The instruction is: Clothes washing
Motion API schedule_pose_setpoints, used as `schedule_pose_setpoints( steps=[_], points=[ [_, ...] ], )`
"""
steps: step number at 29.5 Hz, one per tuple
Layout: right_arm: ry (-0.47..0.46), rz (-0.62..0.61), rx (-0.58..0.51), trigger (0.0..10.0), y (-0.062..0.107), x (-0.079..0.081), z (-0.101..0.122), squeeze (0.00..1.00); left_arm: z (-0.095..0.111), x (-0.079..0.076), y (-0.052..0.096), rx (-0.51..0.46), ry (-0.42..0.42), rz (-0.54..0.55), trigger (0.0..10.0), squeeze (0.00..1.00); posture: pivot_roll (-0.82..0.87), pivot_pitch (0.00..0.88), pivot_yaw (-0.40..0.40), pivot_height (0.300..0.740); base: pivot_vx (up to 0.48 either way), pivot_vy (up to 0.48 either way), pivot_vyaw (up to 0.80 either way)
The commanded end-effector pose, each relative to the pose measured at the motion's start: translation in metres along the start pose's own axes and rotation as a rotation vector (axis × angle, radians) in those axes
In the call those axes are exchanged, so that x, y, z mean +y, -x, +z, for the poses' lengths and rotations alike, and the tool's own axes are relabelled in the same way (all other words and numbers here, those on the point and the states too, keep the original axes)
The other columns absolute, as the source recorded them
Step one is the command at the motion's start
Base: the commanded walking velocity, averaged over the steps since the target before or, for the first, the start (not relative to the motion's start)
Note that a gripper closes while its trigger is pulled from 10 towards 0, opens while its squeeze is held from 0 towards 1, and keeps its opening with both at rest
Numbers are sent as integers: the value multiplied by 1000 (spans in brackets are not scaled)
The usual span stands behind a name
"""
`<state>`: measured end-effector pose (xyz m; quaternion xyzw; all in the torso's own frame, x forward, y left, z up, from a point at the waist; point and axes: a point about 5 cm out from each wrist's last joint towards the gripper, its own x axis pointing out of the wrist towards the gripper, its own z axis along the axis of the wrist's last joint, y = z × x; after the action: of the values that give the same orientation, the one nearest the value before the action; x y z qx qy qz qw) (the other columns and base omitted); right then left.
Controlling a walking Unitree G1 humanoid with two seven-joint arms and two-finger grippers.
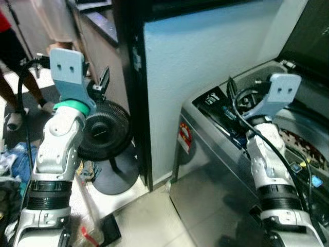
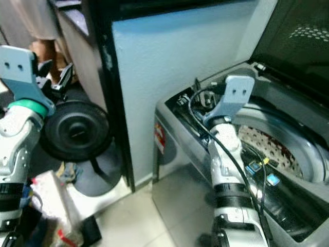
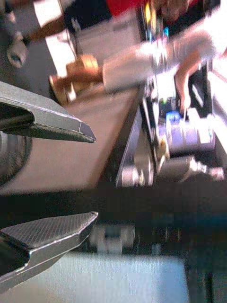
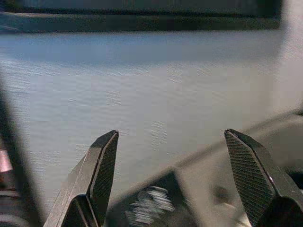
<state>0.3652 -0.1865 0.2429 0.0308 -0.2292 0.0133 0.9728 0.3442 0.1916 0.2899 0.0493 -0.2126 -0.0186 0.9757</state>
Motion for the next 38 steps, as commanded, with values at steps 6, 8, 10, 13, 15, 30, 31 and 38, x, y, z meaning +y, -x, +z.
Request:
schedule_pose_setpoints(
  steps=[6, 8, 10, 13, 15, 30, 31, 38],
  points=[
    [-14, 10, 3, 10000, 0, 4, -2, 86, 0, 4, 1, 4, -8, 7, 10000, 0, 84, 6, 21, 740, 0, 0, 775],
    [-14, 11, 3, 10000, 0, 4, -2, 86, 0, 4, 1, 5, -9, 6, 10000, 0, 84, 6, 21, 740, 0, 0, 775],
    [-15, 14, 2, 10000, 0, 5, -2, 114, 0, 4, 1, 6, -7, 9, 10000, 0, 85, 8, 20, 740, 0, 0, 775],
    [-15, 18, 2, 10000, 0, 6, -2, 114, -1, 5, 1, 9, -10, 13, 10000, 0, 85, 9, 20, 740, 0, 0, 775],
    [-15, 21, 3, 10000, 0, 6, -3, 118, -1, 5, 1, 11, -10, 14, 10000, 0, 85, 11, 19, 740, 0, 0, 775],
    [-19, 68, 27, 10000, 3, 14, -9, 165, -7, 3, 4, 26, 10, 20, 10000, 0, 85, 17, 15, 740, 0, 0, 771],
    [-19, 70, 29, 10000, 3, 14, -9, 165, -7, 3, 4, 26, 11, 18, 10000, 0, 85, 17, 15, 740, 0, 0, 769],
    [-40, 79, 113, 10000, 15, 23, -33, 271, -45, -1, 17, 156, -12, 30, 10000, 0, 84, 23, 14, 740, 0, 0, 764]
  ],
)
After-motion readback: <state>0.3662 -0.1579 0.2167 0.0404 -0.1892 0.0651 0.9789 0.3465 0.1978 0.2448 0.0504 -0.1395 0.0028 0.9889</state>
